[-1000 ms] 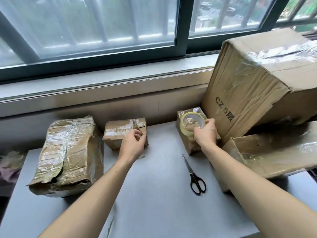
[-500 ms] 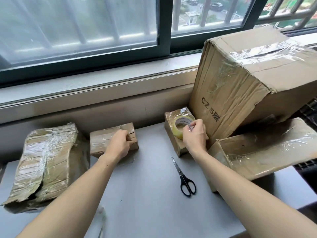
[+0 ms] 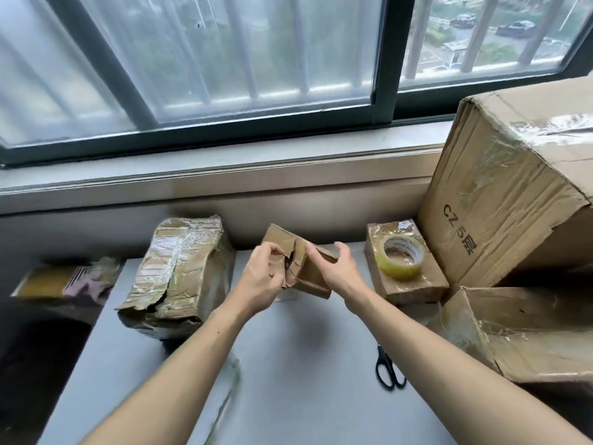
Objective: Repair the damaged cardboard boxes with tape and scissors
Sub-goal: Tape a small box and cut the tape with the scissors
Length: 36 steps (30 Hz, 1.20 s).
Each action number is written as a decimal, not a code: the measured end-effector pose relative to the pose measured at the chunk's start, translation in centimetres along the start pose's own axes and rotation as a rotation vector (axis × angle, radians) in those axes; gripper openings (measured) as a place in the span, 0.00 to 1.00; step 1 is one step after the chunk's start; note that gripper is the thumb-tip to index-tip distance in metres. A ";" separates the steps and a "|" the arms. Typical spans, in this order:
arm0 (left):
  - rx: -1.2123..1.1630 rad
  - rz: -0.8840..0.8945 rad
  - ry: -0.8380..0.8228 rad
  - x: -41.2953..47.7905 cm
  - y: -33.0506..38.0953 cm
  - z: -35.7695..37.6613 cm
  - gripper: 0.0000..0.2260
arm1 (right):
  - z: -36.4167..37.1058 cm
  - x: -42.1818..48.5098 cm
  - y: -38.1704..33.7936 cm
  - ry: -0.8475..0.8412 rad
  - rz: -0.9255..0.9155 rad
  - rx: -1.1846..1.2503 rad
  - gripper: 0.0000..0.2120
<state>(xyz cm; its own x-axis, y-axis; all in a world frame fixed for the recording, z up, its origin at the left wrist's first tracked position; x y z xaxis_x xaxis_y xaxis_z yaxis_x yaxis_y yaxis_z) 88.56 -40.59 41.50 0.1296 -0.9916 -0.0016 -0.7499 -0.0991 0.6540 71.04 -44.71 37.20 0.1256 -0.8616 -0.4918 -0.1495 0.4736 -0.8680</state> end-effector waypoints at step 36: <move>0.092 0.238 0.004 -12.3 -3.5 -3.2 0.05 | 7.9 -14.3 4.9 0.177 -0.171 -0.190 0.35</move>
<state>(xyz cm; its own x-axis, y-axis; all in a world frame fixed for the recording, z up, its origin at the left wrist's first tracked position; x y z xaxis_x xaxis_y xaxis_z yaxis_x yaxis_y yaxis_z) 91.68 -27.74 41.65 -0.0553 -0.9875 0.1475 -0.8155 0.1299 0.5640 76.27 -28.58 39.43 -0.0052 -0.9522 -0.3054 -0.3235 0.2906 -0.9005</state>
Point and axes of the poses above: each hand's wrist, its own x-axis towards the middle knuckle, its own z-axis out of the palm, y = z × x, the point moved 6 cm from there along x, towards the middle knuckle, and after that the axes turned 9 degrees about x, right-handed, at the moved point
